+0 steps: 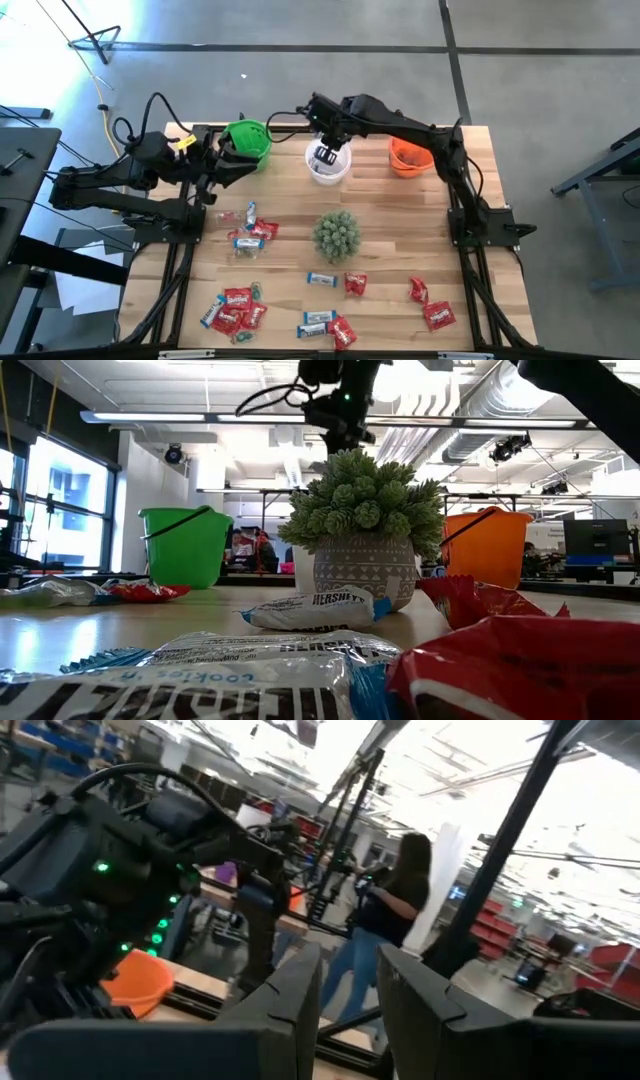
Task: Sort candy
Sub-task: Put the white chocolate bars into the white bucket
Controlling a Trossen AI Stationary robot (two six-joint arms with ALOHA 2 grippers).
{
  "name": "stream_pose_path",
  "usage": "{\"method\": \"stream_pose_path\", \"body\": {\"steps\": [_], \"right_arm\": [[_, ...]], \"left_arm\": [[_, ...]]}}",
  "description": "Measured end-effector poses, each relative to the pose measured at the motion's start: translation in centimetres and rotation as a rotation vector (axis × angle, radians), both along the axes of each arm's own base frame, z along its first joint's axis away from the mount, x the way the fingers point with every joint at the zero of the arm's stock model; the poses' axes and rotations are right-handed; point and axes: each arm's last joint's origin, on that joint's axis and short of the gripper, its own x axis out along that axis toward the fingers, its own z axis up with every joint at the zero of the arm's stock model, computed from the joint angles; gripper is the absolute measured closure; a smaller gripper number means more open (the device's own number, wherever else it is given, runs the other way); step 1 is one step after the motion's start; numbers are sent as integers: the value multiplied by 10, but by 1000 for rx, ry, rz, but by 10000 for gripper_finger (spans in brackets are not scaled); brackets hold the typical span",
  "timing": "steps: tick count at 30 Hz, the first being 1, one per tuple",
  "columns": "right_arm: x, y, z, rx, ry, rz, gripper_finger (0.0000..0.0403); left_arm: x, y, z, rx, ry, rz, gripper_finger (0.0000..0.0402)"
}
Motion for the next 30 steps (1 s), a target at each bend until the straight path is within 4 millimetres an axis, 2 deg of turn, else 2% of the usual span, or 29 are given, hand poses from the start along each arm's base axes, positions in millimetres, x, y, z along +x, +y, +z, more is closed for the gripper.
{"method": "stream_pose_path", "body": {"steps": [4,8,15,22,30], "right_arm": [[-3,-10,-8,24,21,-2,285],[-7,-11,-10,60,50,-12,259],[-11,15,-14,273,115,58,255],[-1,69,-15,321,152,88,254],[15,162,-13,353,64,65,254]], "left_arm": [[0,1,0,19,0,22,319],[0,2,0,26,0,52,319],[0,2,0,42,0,68,319],[-7,2,2,40,-12,68,319],[-20,0,0,55,22,50,319]]}}
